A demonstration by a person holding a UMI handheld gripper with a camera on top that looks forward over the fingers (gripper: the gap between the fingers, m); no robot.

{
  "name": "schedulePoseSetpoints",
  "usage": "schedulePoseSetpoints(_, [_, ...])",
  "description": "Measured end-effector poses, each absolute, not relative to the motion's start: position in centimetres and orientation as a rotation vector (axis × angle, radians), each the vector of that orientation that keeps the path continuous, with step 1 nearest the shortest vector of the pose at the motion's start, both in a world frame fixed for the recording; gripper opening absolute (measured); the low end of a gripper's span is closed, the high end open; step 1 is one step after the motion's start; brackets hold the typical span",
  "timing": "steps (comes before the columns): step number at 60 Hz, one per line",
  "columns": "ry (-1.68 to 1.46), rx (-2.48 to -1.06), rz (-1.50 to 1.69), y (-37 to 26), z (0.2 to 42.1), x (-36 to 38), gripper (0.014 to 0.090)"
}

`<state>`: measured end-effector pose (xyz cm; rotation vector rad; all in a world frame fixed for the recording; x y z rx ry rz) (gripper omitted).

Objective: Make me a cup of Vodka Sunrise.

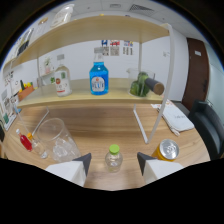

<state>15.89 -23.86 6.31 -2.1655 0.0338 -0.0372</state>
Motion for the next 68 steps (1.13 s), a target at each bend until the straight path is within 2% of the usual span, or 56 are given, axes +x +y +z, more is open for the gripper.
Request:
schedulePoseSetpoints(11, [0.049, -2.149, -0.087, -27.4, 12.4, 14.4, 0.0863])
schedulePoseSetpoints(21, [0.010, -2.165, -0.124, -30.8, 15.3, 11.4, 0.0862])
schedulePoseSetpoints(42, [0.024, -2.190, -0.066, -32.9, 17.4, 5.5, 0.0858])
schedulePoseSetpoints(68, [0.035, -2.190, -0.068, -33.1, 17.6, 4.7, 0.0858])
